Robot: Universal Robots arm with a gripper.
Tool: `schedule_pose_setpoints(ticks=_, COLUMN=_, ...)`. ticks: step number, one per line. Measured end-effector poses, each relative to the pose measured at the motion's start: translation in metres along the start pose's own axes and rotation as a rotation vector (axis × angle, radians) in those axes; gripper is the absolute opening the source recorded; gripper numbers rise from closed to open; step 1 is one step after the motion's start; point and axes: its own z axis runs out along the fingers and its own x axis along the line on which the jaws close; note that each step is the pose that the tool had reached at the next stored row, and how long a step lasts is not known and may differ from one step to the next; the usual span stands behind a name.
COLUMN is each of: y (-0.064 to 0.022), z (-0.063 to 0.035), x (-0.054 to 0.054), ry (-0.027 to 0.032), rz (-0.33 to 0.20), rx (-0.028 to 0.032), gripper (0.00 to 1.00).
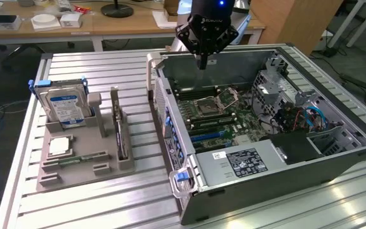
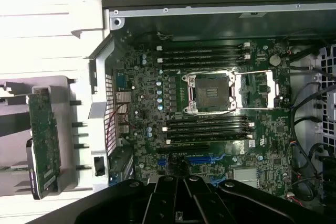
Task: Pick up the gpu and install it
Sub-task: 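Reach for the gpu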
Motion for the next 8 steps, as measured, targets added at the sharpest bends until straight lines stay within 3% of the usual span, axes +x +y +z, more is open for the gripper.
schedule_pose_setpoints(ticks=8, y=-0.0014, z=-0.0005, x=0.018, ry=0.0, rz=0.0, rx=0.0, gripper=0.1)
